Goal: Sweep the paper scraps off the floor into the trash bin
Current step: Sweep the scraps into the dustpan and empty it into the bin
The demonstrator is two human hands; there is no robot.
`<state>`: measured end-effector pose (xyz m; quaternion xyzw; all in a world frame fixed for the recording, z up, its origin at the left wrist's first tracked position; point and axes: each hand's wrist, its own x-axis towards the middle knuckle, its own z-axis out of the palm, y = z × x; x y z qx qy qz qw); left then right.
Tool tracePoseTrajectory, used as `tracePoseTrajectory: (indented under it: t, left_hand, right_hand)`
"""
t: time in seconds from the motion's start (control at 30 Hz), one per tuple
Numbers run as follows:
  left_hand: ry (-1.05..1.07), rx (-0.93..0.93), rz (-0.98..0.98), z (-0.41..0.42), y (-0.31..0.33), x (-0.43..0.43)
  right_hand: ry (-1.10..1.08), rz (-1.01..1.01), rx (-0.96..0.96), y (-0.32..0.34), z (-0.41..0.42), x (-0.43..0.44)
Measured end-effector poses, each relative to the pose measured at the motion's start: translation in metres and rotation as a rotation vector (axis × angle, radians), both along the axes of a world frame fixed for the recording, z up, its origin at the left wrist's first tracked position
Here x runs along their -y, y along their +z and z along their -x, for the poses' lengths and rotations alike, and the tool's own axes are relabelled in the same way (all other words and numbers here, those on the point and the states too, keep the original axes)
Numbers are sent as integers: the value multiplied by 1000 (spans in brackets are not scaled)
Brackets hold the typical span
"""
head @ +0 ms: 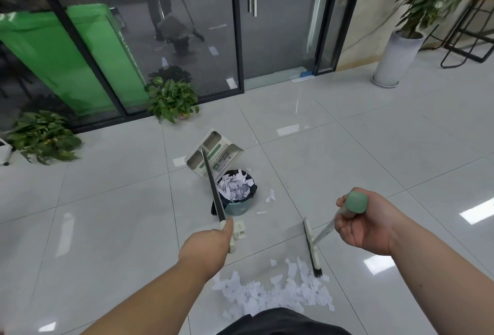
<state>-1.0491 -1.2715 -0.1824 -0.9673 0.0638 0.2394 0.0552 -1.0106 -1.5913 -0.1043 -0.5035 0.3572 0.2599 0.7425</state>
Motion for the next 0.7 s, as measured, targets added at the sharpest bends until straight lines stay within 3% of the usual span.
tracePoseTrajectory:
  t: [0.37, 0.7]
  left_hand:
    - [183, 46, 36, 26, 26, 7]
    - [741, 239, 441, 51, 38, 6]
  right_hand:
    - [191, -29, -30, -12, 7, 0]
    - [423, 78, -35, -50, 16, 8]
